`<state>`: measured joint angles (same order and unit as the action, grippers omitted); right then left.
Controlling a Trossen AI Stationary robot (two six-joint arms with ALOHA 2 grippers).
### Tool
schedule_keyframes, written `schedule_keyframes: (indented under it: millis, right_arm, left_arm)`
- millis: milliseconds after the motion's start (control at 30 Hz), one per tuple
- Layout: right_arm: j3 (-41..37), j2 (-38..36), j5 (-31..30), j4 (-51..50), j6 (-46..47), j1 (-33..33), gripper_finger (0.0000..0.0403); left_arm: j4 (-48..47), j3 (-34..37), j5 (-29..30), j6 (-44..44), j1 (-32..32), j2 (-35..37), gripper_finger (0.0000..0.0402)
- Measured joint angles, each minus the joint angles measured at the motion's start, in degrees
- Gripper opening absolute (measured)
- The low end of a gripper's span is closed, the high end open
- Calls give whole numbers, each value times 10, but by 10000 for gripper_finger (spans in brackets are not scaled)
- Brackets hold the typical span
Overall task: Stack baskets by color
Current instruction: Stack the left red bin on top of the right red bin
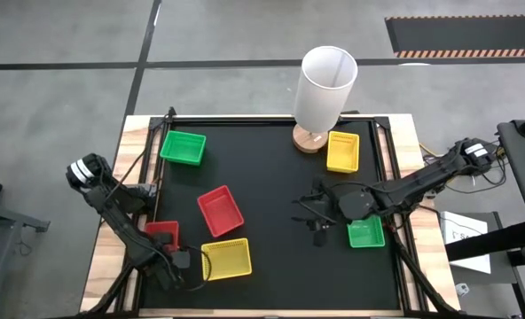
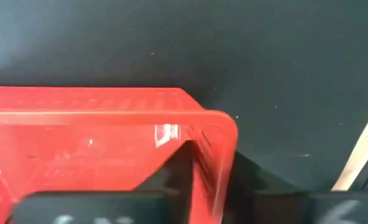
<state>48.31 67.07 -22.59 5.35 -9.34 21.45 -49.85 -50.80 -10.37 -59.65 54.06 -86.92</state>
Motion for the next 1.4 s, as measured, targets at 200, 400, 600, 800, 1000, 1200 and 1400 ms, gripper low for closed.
schedule_keyframes:
  millis: [200, 400, 600, 800, 1000, 1200, 1400]
  right_arm:
    - [0, 24, 8, -1, 41, -3, 101]
    - [35, 67, 137, -134, 180, -27, 16]
    - [85, 84, 126, -297, 257, -30, 9]
    - [104, 74, 167, -280, 234, -30, 8]
    - [104, 61, 148, -261, 175, -29, 8]
    - [99, 61, 130, -228, 132, -28, 8]
    - [90, 61, 120, -229, 132, -28, 8]
  left_arm:
    - [-4, 0, 9, -26, 0, 12, 4]
    - [-7, -8, 8, -30, 0, 14, 1]
    - [-6, -9, 8, -30, 0, 14, 0]
    - [-15, -18, 5, -45, 0, 23, 0]
    - [-90, -71, 3, -56, -1, 24, 1]
    - [-198, -148, 30, -62, -2, 25, 1]
    - [-246, -200, 111, -62, -20, 25, 1]
